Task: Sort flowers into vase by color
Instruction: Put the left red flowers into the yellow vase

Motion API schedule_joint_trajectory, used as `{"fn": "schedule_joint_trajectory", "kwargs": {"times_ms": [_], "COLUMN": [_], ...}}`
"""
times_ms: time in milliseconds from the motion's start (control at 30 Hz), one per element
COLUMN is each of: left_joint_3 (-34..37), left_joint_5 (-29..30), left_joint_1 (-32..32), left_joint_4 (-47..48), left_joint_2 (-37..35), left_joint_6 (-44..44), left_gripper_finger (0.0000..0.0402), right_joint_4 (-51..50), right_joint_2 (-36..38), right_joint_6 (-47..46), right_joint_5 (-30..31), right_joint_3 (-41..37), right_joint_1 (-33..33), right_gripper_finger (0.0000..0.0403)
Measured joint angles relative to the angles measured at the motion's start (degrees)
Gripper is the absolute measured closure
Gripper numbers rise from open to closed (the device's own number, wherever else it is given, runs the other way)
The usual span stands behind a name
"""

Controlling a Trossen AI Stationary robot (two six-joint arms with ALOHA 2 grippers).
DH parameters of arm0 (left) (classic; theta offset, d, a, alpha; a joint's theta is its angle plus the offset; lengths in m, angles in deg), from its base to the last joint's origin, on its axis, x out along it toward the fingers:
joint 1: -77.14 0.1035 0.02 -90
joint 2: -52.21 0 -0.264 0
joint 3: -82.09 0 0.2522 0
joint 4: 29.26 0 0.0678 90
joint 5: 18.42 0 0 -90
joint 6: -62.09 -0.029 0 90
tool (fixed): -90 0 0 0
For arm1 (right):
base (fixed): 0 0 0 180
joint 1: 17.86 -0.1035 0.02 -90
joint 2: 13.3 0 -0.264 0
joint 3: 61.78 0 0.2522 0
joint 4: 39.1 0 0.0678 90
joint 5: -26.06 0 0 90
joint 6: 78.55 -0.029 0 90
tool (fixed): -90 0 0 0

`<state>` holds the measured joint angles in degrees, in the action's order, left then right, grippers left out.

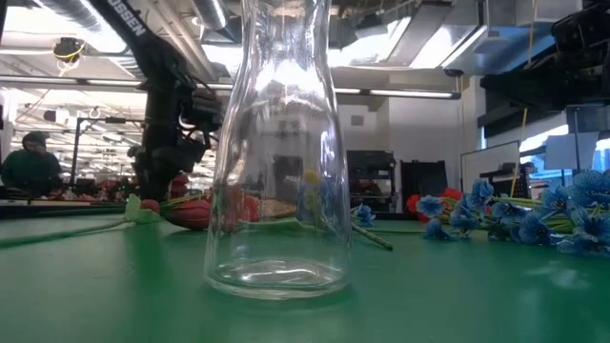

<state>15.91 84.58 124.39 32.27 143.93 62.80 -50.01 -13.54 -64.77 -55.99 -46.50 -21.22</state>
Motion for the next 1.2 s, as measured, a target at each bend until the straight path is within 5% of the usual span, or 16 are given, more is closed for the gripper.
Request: {"fn": "schedule_joint_trajectory", "kwargs": {"times_ms": [167,767,1200], "left_joint_3": [0.1,4.2,1.8], "left_joint_5": [-5.0,-8.0,-4.7], "left_joint_1": [2.2,2.3,1.7], "left_joint_4": [-0.1,-5.7,-3.9], "left_joint_2": [0.0,2.1,2.6], "left_joint_6": [0.1,2.0,5.1], "left_gripper_finger": [0.0196,0.0205,0.0383], "right_joint_4": [0.0,0.0,0.0], "right_joint_2": [0.0,0.0,0.0], "right_joint_6": [0.0,0.0,0.0], "right_joint_5": [0.0,0.0,0.0], "right_joint_3": [0.0,0.0,0.0], "right_joint_1": [0.0,0.0,0.0], "right_gripper_finger": [0.0395,0.0395,0.0395]}}
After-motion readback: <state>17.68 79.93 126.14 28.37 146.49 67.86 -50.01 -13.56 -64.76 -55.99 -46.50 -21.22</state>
